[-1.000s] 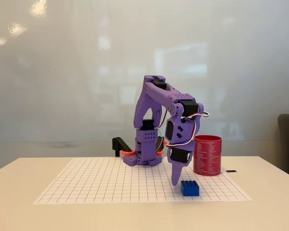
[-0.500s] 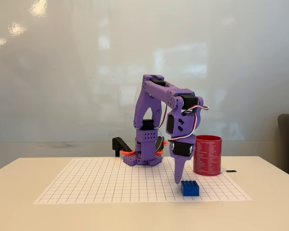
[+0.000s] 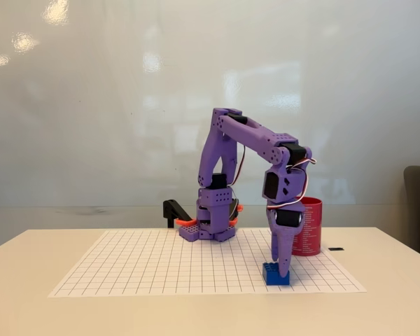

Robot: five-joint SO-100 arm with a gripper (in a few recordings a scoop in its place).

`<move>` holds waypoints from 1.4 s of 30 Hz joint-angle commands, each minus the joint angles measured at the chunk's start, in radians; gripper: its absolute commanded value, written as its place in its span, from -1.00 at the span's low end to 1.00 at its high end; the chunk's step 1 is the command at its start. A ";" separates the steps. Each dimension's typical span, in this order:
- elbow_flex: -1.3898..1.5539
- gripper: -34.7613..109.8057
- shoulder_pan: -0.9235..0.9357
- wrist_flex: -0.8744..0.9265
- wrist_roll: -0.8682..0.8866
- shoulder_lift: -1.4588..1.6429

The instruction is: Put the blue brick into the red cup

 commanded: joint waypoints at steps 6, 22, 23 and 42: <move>-0.003 -0.52 0.048 -0.031 0.011 0.086; 0.008 -0.52 0.183 -0.048 0.009 0.259; 0.011 -0.52 0.221 -0.051 0.003 0.308; -0.314 -0.52 0.069 0.391 -0.360 0.922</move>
